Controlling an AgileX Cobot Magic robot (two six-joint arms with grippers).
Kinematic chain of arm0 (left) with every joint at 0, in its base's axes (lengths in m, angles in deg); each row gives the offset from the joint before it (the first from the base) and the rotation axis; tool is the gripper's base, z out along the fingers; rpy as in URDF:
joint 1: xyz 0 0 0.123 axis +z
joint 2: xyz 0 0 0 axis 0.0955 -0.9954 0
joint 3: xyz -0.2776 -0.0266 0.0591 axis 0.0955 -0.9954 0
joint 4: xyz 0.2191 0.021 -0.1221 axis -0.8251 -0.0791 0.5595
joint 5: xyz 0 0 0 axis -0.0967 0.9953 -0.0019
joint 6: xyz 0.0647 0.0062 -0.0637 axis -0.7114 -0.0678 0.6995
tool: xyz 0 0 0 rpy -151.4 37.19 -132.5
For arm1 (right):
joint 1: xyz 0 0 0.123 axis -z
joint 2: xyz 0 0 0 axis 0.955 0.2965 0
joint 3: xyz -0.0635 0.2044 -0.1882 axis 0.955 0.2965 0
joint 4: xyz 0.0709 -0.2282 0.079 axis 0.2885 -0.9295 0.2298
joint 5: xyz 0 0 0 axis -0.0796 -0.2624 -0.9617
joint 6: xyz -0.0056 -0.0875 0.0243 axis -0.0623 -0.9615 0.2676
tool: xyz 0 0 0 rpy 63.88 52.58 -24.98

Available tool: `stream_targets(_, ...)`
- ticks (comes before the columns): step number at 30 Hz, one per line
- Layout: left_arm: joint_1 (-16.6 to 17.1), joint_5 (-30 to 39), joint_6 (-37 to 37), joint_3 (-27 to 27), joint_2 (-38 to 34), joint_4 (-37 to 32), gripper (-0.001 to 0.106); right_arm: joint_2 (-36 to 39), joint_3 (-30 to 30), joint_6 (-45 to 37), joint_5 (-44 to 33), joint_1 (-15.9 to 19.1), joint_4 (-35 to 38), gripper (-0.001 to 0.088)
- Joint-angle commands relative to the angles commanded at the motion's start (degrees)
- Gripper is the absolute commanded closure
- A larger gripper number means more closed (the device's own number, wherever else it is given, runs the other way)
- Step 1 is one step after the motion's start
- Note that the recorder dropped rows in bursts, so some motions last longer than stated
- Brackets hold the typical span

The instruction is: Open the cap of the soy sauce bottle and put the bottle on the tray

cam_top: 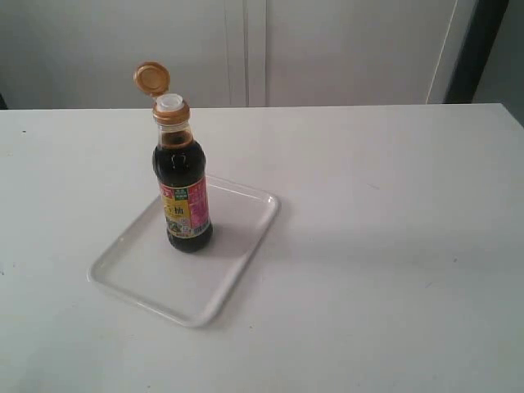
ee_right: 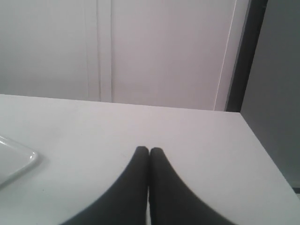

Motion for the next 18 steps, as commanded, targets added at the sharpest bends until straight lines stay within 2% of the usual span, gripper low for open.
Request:
stream_targets(7, 0.0, 0.0, 0.0, 0.0, 0.0, 0.0, 0.105, -3.1, 6.3, 0.9, -0.5, 0.0, 0.0, 0.0868)
stream_targets(13, 0.0, 0.0, 0.0, 0.0, 0.0, 0.0, 0.105, -3.1, 6.3, 2.0, -5.1, 0.0, 0.0, 0.0868)
stream_targets(18, 0.0, 0.0, 0.0, 0.0, 0.0, 0.0, 0.105, -3.1, 6.3, 1.4, -5.1, 0.0, -0.1, 0.0868)
